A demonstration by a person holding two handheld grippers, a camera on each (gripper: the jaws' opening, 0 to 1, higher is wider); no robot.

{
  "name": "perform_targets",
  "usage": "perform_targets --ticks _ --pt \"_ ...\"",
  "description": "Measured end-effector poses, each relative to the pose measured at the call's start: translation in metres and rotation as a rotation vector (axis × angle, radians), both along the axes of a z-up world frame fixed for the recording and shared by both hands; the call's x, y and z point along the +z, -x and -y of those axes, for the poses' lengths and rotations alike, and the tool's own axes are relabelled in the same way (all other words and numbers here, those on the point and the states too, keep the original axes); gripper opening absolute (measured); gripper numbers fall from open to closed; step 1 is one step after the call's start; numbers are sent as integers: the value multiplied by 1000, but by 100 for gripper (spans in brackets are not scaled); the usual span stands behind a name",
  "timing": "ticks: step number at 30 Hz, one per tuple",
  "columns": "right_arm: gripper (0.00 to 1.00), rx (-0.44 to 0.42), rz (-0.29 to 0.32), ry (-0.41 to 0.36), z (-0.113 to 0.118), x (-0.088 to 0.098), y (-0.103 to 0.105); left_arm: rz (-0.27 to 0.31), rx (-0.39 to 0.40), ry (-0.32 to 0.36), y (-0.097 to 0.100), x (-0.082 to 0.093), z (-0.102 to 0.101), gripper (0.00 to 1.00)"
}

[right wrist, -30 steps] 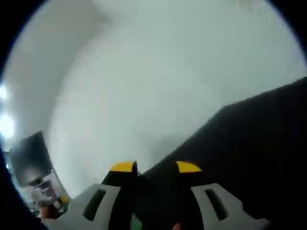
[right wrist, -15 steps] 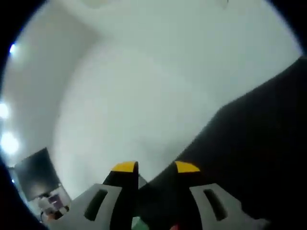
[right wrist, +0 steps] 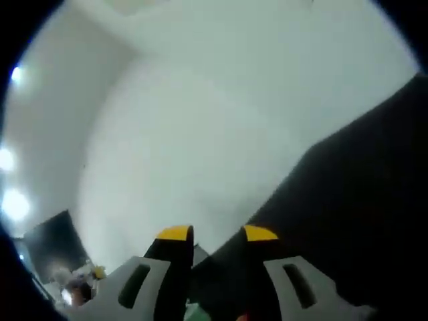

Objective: Pick up the broom and sweep the trash on the tabletop into the dustpan.

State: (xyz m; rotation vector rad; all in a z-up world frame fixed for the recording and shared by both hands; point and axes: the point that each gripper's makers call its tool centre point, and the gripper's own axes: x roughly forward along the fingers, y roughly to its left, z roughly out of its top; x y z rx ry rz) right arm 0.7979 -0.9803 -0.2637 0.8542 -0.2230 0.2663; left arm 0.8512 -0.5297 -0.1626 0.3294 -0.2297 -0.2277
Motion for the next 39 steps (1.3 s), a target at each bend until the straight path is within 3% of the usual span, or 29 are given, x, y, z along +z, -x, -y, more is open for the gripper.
perform_targets --ticks 2,5,7,9,12,15,17,19,22,25,28,31,35,39 --pt "30 7 3 -7 0 1 0 -1 -71 37 -20 -10 7 4" --pt "30 13 6 -15 -1 1 0 -96 -126 30 -41 -36 29 4" --pt "30 18 6 -19 -2 1 1 -134 -133 1 -46 -51 41 4" --pt "30 21 8 -23 -2 1 1 -173 -143 66 -44 -61 49 4" --pt "30 22 10 -28 -1 1 0 -171 -147 62 -32 -61 63 5" --pt "30 33 10 -37 -3 1 0 -170 -205 125 -16 -56 82 5" --pt "30 34 10 -40 -2 1 -1 -170 -209 123 -6 -54 92 4" --pt "30 36 10 -44 -2 1 -1 -160 -256 167 7 -45 108 4" --pt "29 38 10 -47 -3 1 -1 -151 -293 170 23 -37 131 4" --pt "29 37 11 -51 -2 1 0 -93 -341 169 41 -16 147 4" --pt "29 38 11 -53 -1 0 -1 -21 -335 131 51 9 146 4" --pt "29 41 11 -54 -1 1 -1 30 -270 70 47 24 126 4" --pt "29 40 13 -57 -1 1 -1 -1 -205 30 20 13 95 4" --pt "29 41 12 -56 -1 0 -2 -89 -206 18 -19 -13 80 4"
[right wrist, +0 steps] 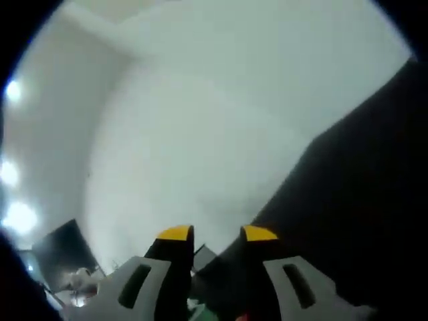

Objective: Pick up the broom and sweep the trash on the tabletop into the dustpan.

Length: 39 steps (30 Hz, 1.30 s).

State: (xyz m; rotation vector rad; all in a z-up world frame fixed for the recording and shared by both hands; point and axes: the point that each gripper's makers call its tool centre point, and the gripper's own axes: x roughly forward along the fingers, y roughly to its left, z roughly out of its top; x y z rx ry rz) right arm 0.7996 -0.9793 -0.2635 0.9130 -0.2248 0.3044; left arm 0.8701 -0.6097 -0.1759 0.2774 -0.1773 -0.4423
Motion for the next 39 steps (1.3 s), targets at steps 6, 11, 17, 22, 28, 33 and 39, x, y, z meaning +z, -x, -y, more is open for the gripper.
perform_targets --ticks 6,11,17,22,28,33,39 --pt "29 2 0 -6 0 0 0 -97 24 -30 -56 -49 -5 4" --pt "29 3 1 -9 1 0 -2 -136 -15 -62 -42 -55 29 4" --pt "29 2 6 -20 2 0 -1 -139 -119 -109 -12 -59 83 5" --pt "29 7 5 -21 2 0 0 -130 -210 -96 22 -48 117 4" --pt "29 8 7 -25 1 0 1 -94 -303 -45 65 -12 143 4" --pt "29 9 6 -24 1 0 1 -20 -362 16 86 34 149 4" --pt "29 9 6 -26 2 0 0 -10 -348 -47 48 28 146 4"
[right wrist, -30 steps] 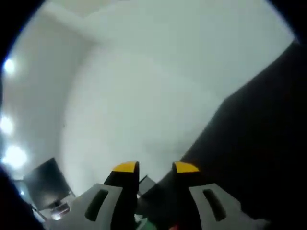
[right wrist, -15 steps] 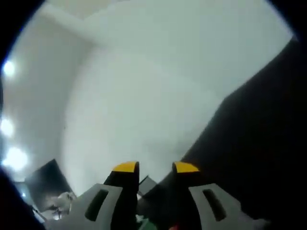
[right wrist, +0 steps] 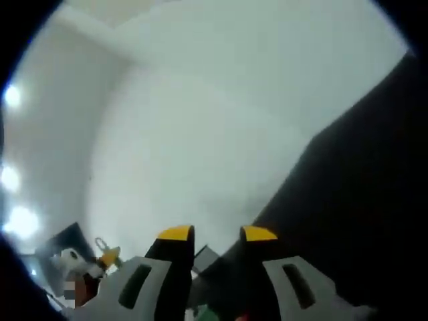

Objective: Pick up the broom and sweep the trash on the tabletop into the dustpan.

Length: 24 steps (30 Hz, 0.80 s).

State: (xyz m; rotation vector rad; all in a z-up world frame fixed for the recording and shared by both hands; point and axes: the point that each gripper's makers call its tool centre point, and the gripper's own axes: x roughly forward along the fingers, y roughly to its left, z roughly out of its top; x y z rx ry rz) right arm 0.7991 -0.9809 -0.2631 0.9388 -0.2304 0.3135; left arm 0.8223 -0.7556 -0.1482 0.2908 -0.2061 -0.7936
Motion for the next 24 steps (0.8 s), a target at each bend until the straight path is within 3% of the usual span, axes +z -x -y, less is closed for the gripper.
perform_targets --ticks 2,4,5,7,9,12,21,24 --pt "29 0 1 -1 0 0 0 -98 13 -3 -17 -25 0 4" --pt "29 0 0 -1 1 0 -1 -226 148 -22 -38 -59 -17 4" --pt "29 1 0 -2 1 0 -1 -241 194 -30 -43 -67 -25 4" --pt "29 0 3 -5 1 0 -1 -225 214 -11 -43 -75 -28 4" --pt "28 -1 5 -8 2 0 -1 -201 214 43 -31 -70 -27 4" --pt "28 4 4 -7 0 0 -2 -184 222 57 -13 -67 -17 5" --pt "28 7 7 -19 1 0 -1 -124 209 32 13 -55 8 4" --pt "28 7 9 -22 1 0 0 -124 174 68 22 -48 15 4"
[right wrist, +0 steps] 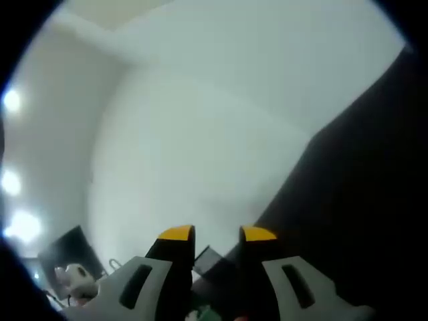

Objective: Pick up the broom and sweep the trash on the tabletop into the dustpan.

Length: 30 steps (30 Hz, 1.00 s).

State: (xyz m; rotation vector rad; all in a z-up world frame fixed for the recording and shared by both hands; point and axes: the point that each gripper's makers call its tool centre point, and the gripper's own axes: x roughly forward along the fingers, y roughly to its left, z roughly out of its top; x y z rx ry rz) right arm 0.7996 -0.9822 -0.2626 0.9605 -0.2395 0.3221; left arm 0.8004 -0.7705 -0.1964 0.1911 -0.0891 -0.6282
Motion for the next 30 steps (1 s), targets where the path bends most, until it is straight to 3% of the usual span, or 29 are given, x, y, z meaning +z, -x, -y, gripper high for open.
perform_targets --ticks 4,7,8,11,13,14,16,19,30 --pt "28 2 0 -1 -1 0 1 50 -27 25 12 16 3 4" --pt "28 3 2 -4 -1 0 1 112 -10 96 17 43 -13 4" --pt "28 2 3 -5 -1 0 1 132 13 87 16 49 -21 4" --pt "28 2 3 -5 -1 0 1 123 140 -12 -6 39 -51 4" --pt "28 1 4 -5 -1 1 2 46 187 -32 -22 18 -67 4" --pt "28 1 5 -6 -1 1 2 -5 184 -9 -27 8 -70 4" --pt "28 0 4 -7 -1 1 2 -86 147 33 -27 -9 -67 4" --pt "27 1 2 -5 -1 0 1 -114 125 26 -22 -21 -55 4" --pt "27 2 0 -6 0 0 0 -32 99 -72 11 -22 5 4"
